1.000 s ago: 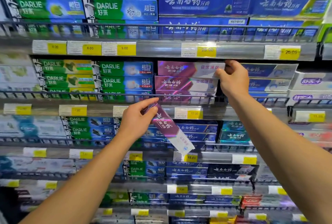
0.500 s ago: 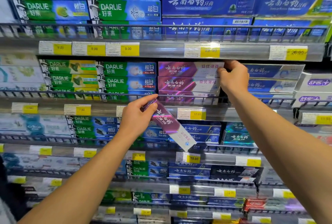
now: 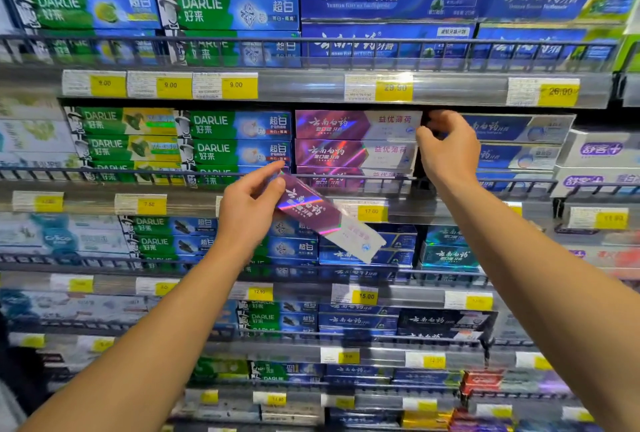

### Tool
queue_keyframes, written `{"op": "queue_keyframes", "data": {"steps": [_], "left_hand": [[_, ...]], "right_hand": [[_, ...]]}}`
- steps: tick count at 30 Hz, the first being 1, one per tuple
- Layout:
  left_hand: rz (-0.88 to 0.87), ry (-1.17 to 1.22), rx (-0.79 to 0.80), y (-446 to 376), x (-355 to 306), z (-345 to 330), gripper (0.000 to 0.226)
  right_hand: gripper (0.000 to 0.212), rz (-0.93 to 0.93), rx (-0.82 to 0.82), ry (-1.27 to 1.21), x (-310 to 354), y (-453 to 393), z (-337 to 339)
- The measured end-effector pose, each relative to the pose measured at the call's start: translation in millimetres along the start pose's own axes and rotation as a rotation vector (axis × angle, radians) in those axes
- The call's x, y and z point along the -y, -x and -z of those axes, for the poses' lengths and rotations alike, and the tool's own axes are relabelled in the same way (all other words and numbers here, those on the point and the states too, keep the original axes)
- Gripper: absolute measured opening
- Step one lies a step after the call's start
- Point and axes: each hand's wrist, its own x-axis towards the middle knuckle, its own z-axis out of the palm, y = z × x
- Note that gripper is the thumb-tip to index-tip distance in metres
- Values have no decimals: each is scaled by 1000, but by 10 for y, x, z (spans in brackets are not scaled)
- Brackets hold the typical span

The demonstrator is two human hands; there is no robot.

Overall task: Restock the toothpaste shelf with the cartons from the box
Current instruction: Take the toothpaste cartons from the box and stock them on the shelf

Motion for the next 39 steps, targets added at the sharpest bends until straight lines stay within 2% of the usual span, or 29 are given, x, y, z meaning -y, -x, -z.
{"op": "queue_keyframes", "data": {"steps": [4,9,11,14,16,19,23,26,28,30,33,36,39], "left_hand": [[84,241,-85,-24,-134,-105,25],[154,473,-180,-98,-299,-284,22],[160,548,-221,-130,-355,-353,25],[184,597,-268,-175,-419,-445,26],[202,601,-259,-180,-454,-503,27],[210,575,-233,-179,-487,-560,28],[120,416,-106,-205,-440,-500,35],[-100,45,-15,-253,-373,-377,53],[-247,-246,-28,-302,-384,-328,57],[-318,-430,-82,-343,-415,-319,60],[-366,-502,-137,-362,-447,-371,62],[-362,-463,-157,-370,-436,-405,61],[-351,-396,-86,-318,-413,-440,65]], "right_hand": [[25,31,-6,-48,-81,228,115],[13,115,216,-110,-124,379,223],[22,132,318,-124,-142,379,278],[56,178,444,-74,-171,377,333],[66,206,426,-41,-178,374,338],[65,241,326,-43,-157,378,353],[60,307,224,4,-184,378,382],[59,340,177,18,-222,307,385],[59,362,152,49,-222,246,374],[58,369,152,40,-207,204,347],[58,349,138,13,-193,164,300],[58,345,114,39,-191,148,264],[58,330,76,47,-216,138,239]]}}
